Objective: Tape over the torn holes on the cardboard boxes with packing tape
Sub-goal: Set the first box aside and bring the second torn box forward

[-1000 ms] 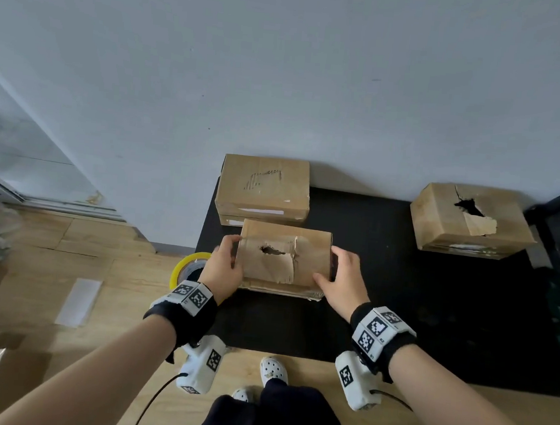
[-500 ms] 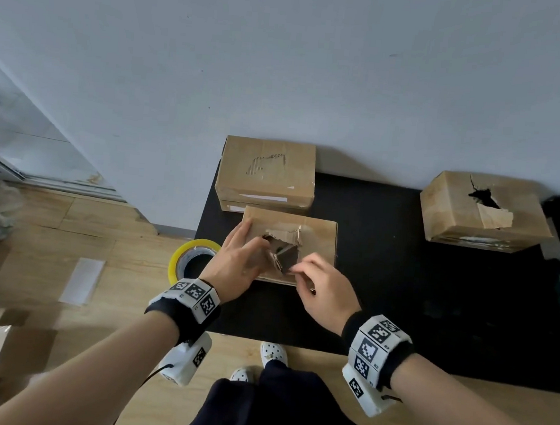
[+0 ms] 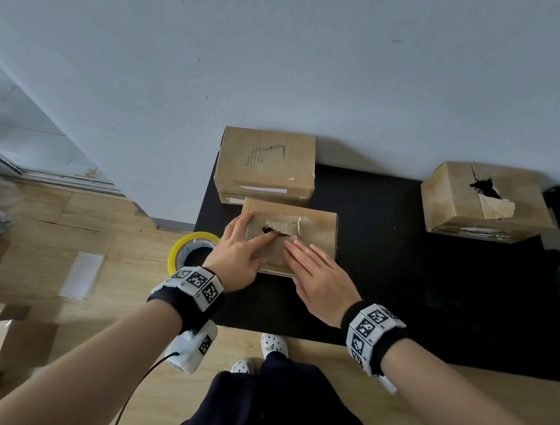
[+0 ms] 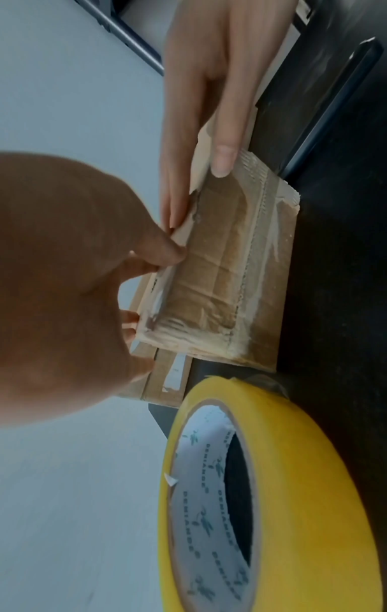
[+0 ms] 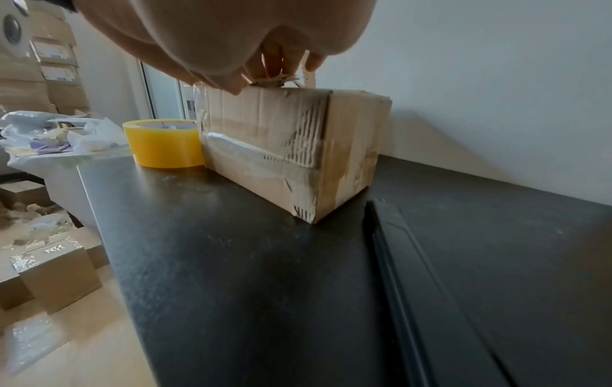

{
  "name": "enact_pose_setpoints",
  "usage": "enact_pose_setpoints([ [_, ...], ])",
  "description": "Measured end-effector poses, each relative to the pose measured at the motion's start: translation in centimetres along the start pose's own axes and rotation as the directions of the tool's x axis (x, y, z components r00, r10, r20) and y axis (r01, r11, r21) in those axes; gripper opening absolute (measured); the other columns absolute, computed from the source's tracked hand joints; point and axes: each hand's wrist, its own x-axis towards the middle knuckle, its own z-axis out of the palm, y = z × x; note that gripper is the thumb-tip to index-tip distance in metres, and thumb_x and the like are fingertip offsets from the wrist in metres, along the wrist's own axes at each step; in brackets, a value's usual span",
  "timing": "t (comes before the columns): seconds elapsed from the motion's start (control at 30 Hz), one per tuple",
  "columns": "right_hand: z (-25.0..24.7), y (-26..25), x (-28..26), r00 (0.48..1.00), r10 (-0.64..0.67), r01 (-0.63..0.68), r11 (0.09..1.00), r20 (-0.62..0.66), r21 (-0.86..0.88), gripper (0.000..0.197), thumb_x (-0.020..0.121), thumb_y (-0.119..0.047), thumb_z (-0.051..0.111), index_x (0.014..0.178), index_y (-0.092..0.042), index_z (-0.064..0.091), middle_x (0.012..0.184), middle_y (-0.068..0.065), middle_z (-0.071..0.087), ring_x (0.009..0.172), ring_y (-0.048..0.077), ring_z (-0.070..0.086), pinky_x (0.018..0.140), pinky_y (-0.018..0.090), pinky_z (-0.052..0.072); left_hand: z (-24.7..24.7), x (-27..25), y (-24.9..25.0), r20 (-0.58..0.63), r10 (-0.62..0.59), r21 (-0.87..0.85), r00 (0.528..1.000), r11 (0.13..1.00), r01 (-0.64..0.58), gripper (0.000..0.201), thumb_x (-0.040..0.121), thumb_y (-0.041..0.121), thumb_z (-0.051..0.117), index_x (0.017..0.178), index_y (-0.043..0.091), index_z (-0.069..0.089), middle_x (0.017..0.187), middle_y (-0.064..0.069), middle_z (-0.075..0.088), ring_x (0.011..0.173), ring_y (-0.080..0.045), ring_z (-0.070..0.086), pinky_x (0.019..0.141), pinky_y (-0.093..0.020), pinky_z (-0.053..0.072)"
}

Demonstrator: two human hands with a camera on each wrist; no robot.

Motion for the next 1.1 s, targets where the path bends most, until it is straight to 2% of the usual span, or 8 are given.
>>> enact_pose_setpoints([
  [0.17,0.9,0.2,-0.4,0.995,0.045,-0.042,0.998,0.088,-0.038,0.056,0.095,-0.026,0.030,0.147,-0.006,0.031,0.154,0.008,0.030,0.141,0.018,0.031,0.115,0.036,0.017,0.4,-0.1,-0.4,-0.035,0.058,-0.012,0.998,0.998,-0.059,0.050,0.091,0.025,0.055,0.138,0.036,0.041,0.158,-0.004,-0.004,0.144,-0.025,-0.008,0.118,-0.043,0.012],
  [0.37,0.3,0.0,-0.5,0.998,0.053,-0.055,0.996,0.042,0.069,0.056,0.096,-0.031,0.033,0.146,-0.006,0.032,0.154,0.007,0.030,0.142,0.018,0.030,0.118,0.034,0.023,0.8,-0.5,-0.7,-0.058,0.140,0.111,0.988,0.985,-0.133,0.046,0.096,0.029,0.046,0.139,0.043,0.036,0.158,-0.007,-0.006,0.145,-0.026,-0.011,0.116,-0.041,0.008],
  [0.47,-0.8,0.3,-0.1,0.981,0.183,-0.167,0.965,-0.061,0.203,0.056,0.095,-0.030,0.041,0.145,-0.004,0.034,0.152,0.011,0.033,0.141,0.021,0.032,0.115,0.034,0.024,0.8,-0.6,-0.9,-0.044,0.226,0.237,0.973,0.949,-0.210,0.047,0.097,0.031,0.041,0.142,0.040,0.030,0.157,0.002,-0.010,0.145,-0.023,-0.010,0.117,-0.042,0.003],
  [0.57,-1.1,0.5,0.9,0.961,0.271,-0.275,0.936,0.049,0.220,0.068,0.095,-0.044,0.031,0.151,-0.007,0.019,0.159,0.008,0.016,0.146,0.017,0.014,0.119,0.035,0.015,1.0,-0.4,-1.1,-0.036,0.283,0.296,0.958,0.919,-0.261,0.047,0.098,0.030,0.040,0.143,0.035,0.029,0.158,0.002,0.000,0.146,-0.024,-0.002,0.117,-0.040,0.001],
  [0.73,-0.3,0.2,2.7,0.953,0.203,-0.236,0.963,0.223,0.130,0.078,0.089,-0.058,0.003,0.153,-0.012,0.001,0.161,0.002,-0.004,0.147,0.011,-0.006,0.121,0.036,0.001,1.0,-0.2,-1.6,-0.042,0.302,0.199,0.952,0.937,-0.288,0.045,0.095,0.024,0.049,0.139,0.030,0.041,0.154,-0.015,0.019,0.144,-0.032,0.011,0.115,-0.045,0.015],
  [0.9,-0.2,-0.2,3.4,0.935,0.234,-0.267,0.959,0.267,0.094,0.074,0.095,-0.058,0.015,0.152,-0.015,-0.004,0.160,-0.001,-0.013,0.146,0.010,-0.014,0.119,0.035,-0.009,0.5,-0.1,-1.5,0.027,0.290,0.232,0.957,0.929,-0.288,0.046,0.096,0.027,0.046,0.141,0.030,0.037,0.156,-0.006,0.016,0.145,-0.031,0.008,0.116,-0.044,0.014],
  [1.03,-0.1,-0.2,3.3,0.935,0.234,-0.257,0.965,0.266,0.055,0.073,0.098,-0.056,0.020,0.152,-0.015,-0.007,0.160,-0.001,-0.015,0.146,0.011,-0.014,0.117,0.034,-0.011,0.4,-0.2,-1.4,0.001,0.314,0.270,0.949,0.914,-0.303,0.043,0.091,0.032,0.043,0.132,0.022,0.051,0.147,-0.012,0.037,0.138,-0.037,0.028,0.110,-0.047,0.027],
  [1.1,-0.2,0.0,3.2,0.944,0.231,-0.262,0.959,0.236,0.106,0.074,0.098,-0.055,0.023,0.152,-0.014,-0.006,0.160,0.000,-0.012,0.146,0.010,-0.013,0.119,0.032,-0.008,0.3,-0.1,-1.4,-0.006,0.315,0.290,0.949,0.909,-0.300,0.044,0.092,0.030,0.049,0.135,0.018,0.046,0.148,-0.010,0.036,0.140,-0.034,0.026,0.111,-0.046,0.029],
])
